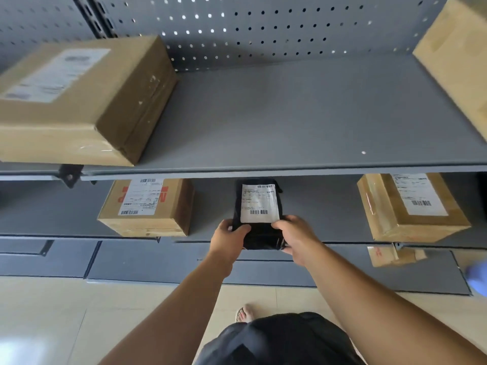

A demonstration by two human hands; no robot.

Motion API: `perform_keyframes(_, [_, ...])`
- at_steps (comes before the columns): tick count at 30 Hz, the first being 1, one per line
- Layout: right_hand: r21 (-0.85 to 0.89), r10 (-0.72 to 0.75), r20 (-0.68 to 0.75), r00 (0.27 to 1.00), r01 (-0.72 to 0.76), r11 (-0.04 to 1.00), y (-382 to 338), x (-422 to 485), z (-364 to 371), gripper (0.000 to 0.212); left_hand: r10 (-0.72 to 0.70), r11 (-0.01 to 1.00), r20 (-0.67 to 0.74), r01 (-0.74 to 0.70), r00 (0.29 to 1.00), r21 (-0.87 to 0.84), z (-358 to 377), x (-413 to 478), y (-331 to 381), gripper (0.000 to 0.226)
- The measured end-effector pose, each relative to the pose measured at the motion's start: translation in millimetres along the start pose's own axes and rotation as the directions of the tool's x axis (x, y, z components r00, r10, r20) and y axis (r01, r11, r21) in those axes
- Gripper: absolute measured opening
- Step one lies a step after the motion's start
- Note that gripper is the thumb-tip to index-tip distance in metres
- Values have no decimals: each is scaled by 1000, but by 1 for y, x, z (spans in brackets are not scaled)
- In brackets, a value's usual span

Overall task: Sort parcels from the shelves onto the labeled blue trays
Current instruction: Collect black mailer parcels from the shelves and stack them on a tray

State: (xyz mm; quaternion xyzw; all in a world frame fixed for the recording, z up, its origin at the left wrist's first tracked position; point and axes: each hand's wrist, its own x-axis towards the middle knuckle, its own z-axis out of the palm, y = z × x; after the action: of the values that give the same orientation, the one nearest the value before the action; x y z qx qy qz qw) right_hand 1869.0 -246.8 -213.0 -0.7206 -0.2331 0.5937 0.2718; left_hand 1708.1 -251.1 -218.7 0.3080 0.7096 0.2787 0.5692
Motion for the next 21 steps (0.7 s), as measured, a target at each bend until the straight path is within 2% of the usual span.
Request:
perform_keyframes(3, [14, -9, 41, 999, 9, 1000, 0, -12, -8, 10, -18, 998, 5, 18, 1000, -53, -2, -20, 0, 27])
perform_keyframes(7, [31, -68, 109, 992, 65, 997, 1, -28, -18, 11, -47, 984, -18, 43, 999, -172, -4, -47, 0, 22])
perform_keyframes(11, [-14, -120, 168, 978, 124, 992, -1, -49, -15, 10, -72, 965, -99, 44, 992, -258, -10, -79, -5, 19])
perform_keyframes(16, [-46, -179, 257, 950, 197, 979, 6, -76, 9, 35, -75, 922, -224, -18, 972, -387, -30, -120, -19, 18])
perform_keyframes(21, [-45, -214, 347, 913, 244, 969, 14, -113, 51, 19, -80, 850, -346, -117, 935, -513, -67, -157, -42, 20])
